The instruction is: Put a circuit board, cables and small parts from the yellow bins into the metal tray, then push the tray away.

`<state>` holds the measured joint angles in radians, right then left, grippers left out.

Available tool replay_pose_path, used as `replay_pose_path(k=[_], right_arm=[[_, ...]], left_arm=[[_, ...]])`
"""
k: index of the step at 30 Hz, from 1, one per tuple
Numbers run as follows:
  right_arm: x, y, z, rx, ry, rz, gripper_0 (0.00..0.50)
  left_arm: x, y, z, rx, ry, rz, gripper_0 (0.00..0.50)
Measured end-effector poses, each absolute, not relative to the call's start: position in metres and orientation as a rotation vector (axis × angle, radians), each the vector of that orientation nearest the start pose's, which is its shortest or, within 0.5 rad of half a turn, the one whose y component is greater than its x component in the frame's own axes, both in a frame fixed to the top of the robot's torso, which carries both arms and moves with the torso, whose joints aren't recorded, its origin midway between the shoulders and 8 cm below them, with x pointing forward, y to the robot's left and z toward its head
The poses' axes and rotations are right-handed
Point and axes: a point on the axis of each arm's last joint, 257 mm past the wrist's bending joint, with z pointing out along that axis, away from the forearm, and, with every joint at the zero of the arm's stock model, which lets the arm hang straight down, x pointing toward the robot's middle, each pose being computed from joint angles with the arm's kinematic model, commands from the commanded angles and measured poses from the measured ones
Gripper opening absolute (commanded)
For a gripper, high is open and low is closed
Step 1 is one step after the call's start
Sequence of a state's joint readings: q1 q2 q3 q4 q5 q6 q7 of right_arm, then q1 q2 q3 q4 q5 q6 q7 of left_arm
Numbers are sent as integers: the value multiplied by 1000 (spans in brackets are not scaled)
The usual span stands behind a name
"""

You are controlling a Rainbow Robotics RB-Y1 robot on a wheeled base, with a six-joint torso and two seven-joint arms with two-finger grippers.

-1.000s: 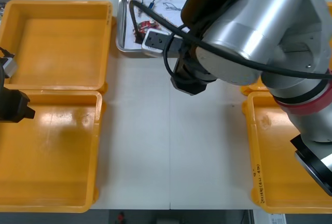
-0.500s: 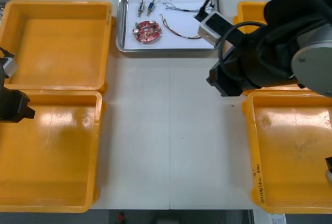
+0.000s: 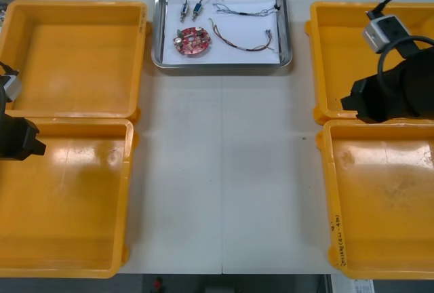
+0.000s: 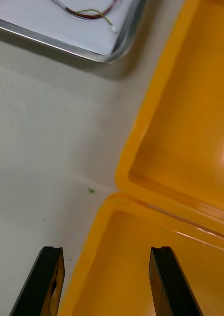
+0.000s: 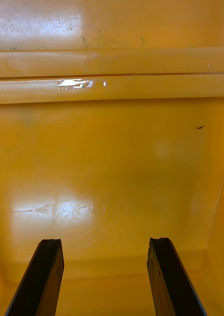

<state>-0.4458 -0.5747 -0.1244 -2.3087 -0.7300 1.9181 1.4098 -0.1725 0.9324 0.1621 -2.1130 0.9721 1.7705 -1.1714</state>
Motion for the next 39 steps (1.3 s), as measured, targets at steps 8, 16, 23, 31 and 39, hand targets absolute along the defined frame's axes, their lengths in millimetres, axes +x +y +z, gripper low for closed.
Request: replay_pose_path(k=[8,16,23,31,39], right_arm=[[418,-293,-110,-234,2426,57,500],[402,-341,-132,-59,2493,53,500],[396,-378,-149,65,2556,46,500],[391,-403,-154,123,2594,11,500],[390,-406,-155,132,2598,12,500]], left_arm=[[381,361,-179,10,2733,-29,500],[381,361,-179,10,2733,-29,500],[381,361,-179,10,2733,-29,500],[381,361,-179,10,2733,-29,500],[381,361,-179,10,2733,-29,500]])
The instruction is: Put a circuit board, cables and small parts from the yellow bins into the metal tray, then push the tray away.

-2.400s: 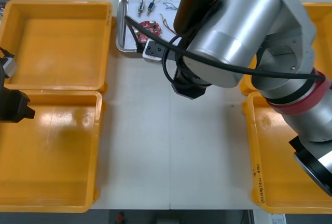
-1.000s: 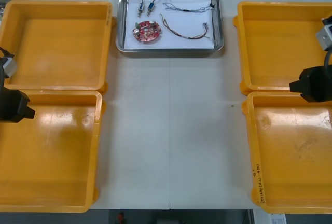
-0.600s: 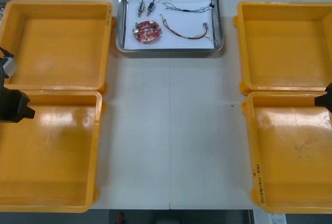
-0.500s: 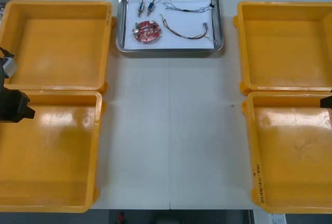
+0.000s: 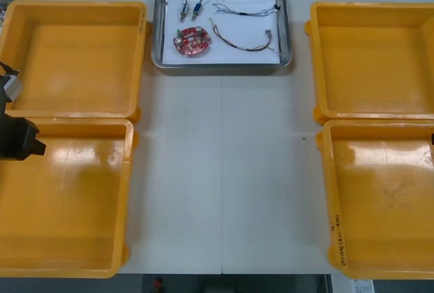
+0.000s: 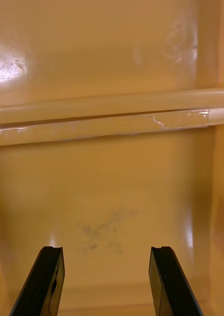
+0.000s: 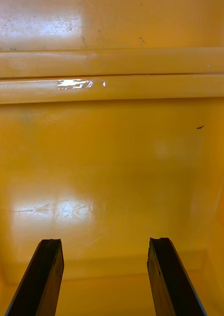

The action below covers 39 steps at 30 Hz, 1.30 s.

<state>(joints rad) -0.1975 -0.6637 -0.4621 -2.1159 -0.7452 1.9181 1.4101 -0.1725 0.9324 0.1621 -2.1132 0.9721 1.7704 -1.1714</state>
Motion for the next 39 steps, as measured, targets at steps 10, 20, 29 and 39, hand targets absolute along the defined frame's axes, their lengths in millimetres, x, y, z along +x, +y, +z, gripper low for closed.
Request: replay_pose_path(k=[10,20,29,39], right_arm=[[390,-405,-156,131,2600,14,500],[389,-405,-156,130,2601,15,500],[389,-405,-156,130,2601,15,500],[389,-405,-156,130,2602,15,500]], left_arm=[[381,361,-179,10,2733,-29,500],[381,361,-179,10,2733,-29,500],[381,361,-179,10,2733,-29,500],[381,361,-179,10,2733,-29,500]])
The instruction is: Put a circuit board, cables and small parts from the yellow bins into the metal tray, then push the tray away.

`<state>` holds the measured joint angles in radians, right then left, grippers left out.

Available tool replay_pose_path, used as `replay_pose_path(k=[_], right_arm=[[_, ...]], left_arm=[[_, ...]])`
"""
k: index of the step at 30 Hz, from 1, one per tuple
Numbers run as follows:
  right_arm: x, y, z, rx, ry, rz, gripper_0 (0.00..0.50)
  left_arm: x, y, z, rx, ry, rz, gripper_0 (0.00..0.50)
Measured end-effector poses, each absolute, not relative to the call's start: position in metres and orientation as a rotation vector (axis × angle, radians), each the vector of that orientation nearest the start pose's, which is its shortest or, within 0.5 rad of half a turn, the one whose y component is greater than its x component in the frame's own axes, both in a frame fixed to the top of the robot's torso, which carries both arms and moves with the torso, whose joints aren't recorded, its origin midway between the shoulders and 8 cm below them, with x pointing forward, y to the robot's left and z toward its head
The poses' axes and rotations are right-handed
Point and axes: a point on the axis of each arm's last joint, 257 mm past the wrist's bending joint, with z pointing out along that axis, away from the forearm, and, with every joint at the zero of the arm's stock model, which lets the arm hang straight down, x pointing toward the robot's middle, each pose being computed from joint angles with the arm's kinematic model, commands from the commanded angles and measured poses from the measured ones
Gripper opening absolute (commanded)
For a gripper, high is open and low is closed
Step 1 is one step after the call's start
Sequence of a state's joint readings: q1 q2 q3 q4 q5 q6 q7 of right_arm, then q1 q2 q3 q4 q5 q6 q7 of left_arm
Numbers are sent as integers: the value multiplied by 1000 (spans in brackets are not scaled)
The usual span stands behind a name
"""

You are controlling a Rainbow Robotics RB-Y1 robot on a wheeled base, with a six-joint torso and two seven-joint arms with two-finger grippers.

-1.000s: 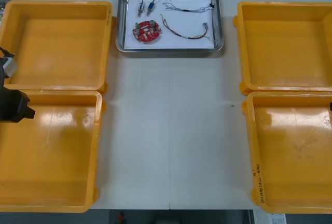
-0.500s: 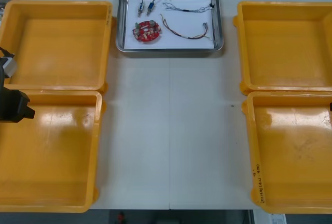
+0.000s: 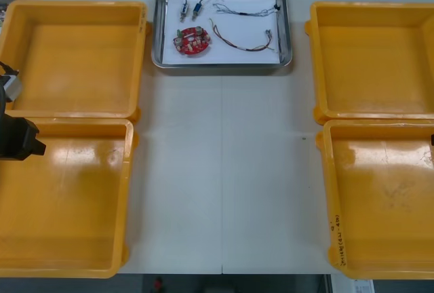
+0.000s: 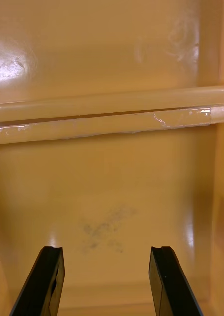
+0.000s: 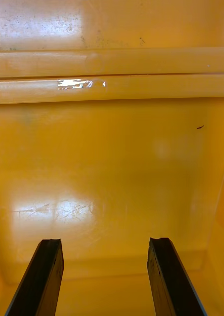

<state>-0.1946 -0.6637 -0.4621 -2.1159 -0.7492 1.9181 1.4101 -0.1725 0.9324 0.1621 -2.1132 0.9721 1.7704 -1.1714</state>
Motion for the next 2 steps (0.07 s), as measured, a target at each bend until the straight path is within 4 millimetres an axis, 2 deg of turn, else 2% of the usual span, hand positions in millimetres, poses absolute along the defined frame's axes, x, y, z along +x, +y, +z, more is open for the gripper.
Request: replay_pose_path(k=[2], right_arm=[[389,-405,-156,130,2602,15,500]], left_arm=[[381,361,-179,10,2733,-29,500]])
